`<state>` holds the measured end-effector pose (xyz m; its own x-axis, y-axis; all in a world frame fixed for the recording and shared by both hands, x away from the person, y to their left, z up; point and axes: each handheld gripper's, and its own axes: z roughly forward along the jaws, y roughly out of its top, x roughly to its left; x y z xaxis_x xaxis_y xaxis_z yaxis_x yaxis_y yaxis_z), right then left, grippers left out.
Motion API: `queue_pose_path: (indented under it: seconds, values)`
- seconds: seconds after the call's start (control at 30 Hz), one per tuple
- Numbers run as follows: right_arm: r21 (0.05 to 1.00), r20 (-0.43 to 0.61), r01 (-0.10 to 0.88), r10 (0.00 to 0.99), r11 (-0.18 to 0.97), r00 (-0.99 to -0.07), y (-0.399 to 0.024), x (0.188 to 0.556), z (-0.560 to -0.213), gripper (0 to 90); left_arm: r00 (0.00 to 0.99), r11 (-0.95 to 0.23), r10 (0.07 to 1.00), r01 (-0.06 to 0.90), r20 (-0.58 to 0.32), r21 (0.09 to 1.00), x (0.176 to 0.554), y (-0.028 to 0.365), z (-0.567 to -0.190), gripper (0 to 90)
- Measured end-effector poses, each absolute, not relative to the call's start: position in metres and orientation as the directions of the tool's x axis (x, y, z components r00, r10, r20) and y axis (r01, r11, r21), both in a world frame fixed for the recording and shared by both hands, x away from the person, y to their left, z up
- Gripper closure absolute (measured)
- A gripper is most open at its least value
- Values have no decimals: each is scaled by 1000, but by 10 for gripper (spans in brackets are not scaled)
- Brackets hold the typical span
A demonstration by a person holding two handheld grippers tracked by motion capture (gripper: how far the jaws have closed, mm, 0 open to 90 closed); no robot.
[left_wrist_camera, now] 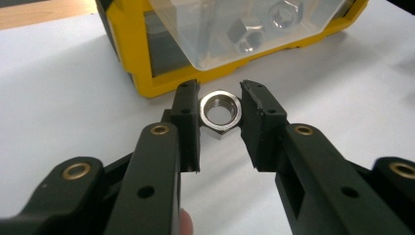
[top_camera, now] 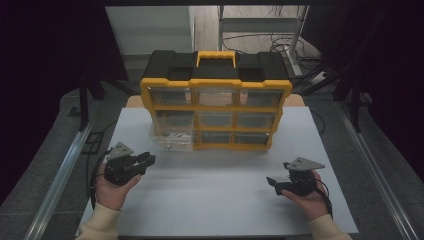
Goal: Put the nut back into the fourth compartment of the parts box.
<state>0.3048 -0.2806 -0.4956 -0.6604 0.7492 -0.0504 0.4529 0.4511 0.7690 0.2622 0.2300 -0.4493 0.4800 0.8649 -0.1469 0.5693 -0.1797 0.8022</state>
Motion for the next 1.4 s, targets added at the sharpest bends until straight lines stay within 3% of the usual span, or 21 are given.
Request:
queue_pose_path:
  seconds: [1.4]
  values:
    - [770,-47,455,751,447,-659,-280,304,-495,169,460,-126,878,489,-132,863,265,251,-399,703]
